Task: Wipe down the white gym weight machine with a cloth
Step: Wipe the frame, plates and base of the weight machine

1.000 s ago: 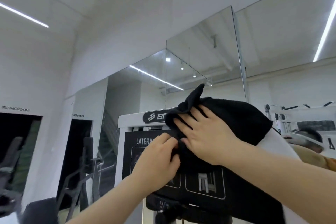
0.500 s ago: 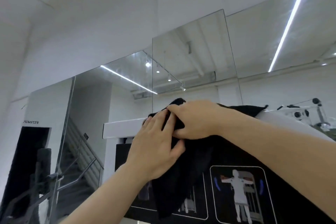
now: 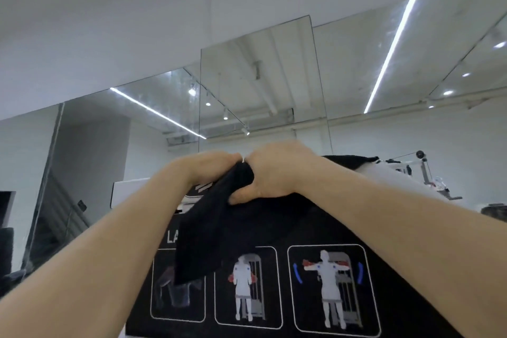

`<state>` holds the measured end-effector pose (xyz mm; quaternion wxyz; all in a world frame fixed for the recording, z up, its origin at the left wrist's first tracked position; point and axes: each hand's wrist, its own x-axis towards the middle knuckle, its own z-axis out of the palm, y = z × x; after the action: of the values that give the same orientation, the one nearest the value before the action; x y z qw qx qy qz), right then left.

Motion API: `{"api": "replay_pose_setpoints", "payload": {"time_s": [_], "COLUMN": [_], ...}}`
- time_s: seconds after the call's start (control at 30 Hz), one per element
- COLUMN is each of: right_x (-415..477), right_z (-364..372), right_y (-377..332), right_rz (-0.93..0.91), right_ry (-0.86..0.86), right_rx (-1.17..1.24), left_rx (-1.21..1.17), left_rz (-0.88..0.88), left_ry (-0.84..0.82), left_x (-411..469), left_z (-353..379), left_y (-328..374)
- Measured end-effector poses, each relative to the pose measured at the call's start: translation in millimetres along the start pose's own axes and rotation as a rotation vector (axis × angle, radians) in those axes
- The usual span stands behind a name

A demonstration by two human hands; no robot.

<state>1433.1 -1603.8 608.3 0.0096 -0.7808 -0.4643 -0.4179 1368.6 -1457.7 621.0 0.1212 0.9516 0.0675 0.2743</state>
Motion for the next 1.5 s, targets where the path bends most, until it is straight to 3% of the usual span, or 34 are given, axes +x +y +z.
{"api": "replay_pose_setpoints", "payload": {"time_s": [0.07, 0.1, 0.2, 0.27, 0.33, 0.5, 0.67, 0.8, 0.93, 1.03, 1.1, 1.2, 1.3, 1.4, 1.5], "right_x": [-32.9, -50.6, -112.9, -147.9, -173.1, -227.5, -289.1, -342.5, -389.6, -402.1, -395.0, -380.1, -401.6, -435.9, -430.6], "right_z": [-3.1, -7.8, -16.1, -4.2, 12.2, 53.6, 117.7, 160.1, 184.0, 175.3, 162.6, 147.3, 152.4, 158.7, 157.9], "right_y": [30.1, 48.2, 96.7, 114.1, 117.4, 103.4, 72.2, 37.0, 11.6, 19.3, 34.3, 48.3, 41.4, 37.5, 53.0], "right_rz": [0.038, 0.073, 0.197, 0.249, 0.304, 0.415, 0.54, 0.634, 0.624, 0.543, 0.474, 0.386, 0.343, 0.19, -0.281], "right_ry": [0.069, 0.037, -0.129, -0.074, 0.022, 0.325, 0.512, 0.48, 0.322, 0.222, 0.232, 0.257, 0.24, 0.284, 0.252], "right_rx": [-0.031, 0.07, 0.682, 0.895, 0.963, 1.093, 1.139, 1.141, 1.047, 1.022, 0.956, 0.788, 0.557, 0.53, 0.079], "left_rx": [0.071, 0.084, 0.32, 0.422, 0.526, 0.726, 0.722, 0.772, 0.889, 0.821, 0.583, 0.101, -0.178, -0.521, -0.762], "left_rz": [0.141, 0.232, 0.474, 0.546, 0.59, 0.683, 0.905, 1.045, 1.041, 1.043, 0.967, 0.608, 0.289, -0.088, -0.34], "left_ry": [0.08, 0.116, 0.156, 0.21, 0.326, 0.55, 0.504, 0.381, 0.247, 0.315, 0.417, 0.653, 0.731, 0.6, 0.341], "left_x": [-3.5, -5.7, -6.3, -3.9, -5.3, -33.4, -69.9, -109.4, -150.4, -155.0, -154.7, -173.0, -205.9, -236.4, -249.6], "left_z": [13.8, 22.3, 49.8, 67.8, 89.1, 146.4, 214.1, 276.4, 327.7, 336.5, 338.8, 369.9, 420.0, 451.9, 456.6], "left_y": [26.1, 43.5, 102.6, 131.8, 150.6, 169.5, 181.1, 170.6, 151.6, 150.1, 149.3, 158.5, 171.4, 171.6, 154.2]}}
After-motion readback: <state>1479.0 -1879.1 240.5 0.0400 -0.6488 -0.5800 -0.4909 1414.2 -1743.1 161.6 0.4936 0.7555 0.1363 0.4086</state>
